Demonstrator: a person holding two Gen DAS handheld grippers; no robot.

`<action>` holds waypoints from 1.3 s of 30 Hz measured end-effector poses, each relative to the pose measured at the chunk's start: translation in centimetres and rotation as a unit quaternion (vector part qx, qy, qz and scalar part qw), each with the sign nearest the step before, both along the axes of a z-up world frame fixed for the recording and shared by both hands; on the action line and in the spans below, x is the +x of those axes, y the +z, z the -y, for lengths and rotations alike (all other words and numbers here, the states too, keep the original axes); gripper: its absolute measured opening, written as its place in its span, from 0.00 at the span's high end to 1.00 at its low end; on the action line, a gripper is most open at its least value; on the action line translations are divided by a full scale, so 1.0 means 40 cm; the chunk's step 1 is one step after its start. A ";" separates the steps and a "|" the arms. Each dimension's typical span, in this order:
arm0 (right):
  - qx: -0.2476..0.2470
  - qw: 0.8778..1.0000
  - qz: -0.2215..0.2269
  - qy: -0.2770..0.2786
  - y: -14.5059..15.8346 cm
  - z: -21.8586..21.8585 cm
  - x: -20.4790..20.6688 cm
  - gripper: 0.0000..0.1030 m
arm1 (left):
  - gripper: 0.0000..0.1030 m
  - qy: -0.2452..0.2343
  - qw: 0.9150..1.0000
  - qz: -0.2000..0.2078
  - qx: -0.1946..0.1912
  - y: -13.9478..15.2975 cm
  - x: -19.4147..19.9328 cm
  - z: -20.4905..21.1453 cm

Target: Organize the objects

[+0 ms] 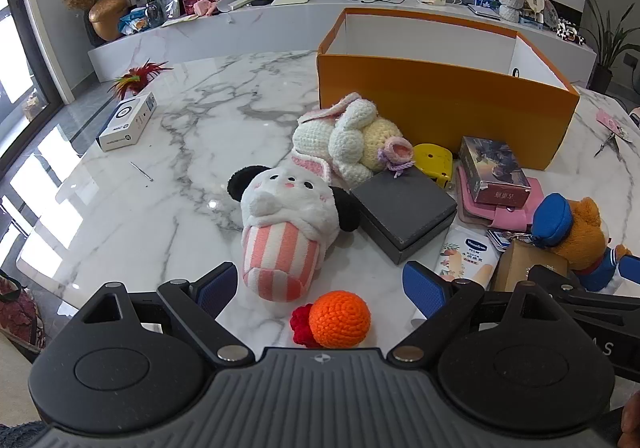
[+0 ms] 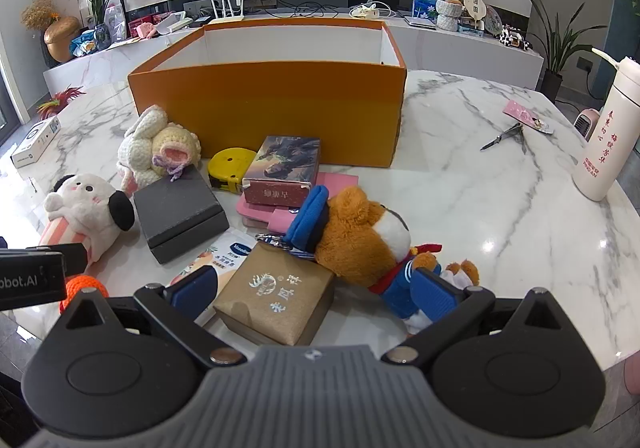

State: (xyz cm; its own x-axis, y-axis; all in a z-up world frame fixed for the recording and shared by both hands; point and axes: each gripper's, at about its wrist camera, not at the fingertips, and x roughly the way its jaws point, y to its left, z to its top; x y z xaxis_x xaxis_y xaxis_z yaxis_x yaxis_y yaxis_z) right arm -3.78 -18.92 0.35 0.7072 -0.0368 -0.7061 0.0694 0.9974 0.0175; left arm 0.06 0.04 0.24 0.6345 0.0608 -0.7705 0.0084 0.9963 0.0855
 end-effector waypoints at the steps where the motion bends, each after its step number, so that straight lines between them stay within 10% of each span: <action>1: 0.000 1.000 0.000 0.000 0.000 0.000 0.000 0.01 | 0.00 0.000 1.000 0.000 0.000 0.000 0.000 0.000; 39: -0.007 1.000 0.002 0.014 -0.001 0.021 -0.010 0.01 | 0.00 -0.002 1.000 -0.004 -0.004 -0.006 0.002 -0.028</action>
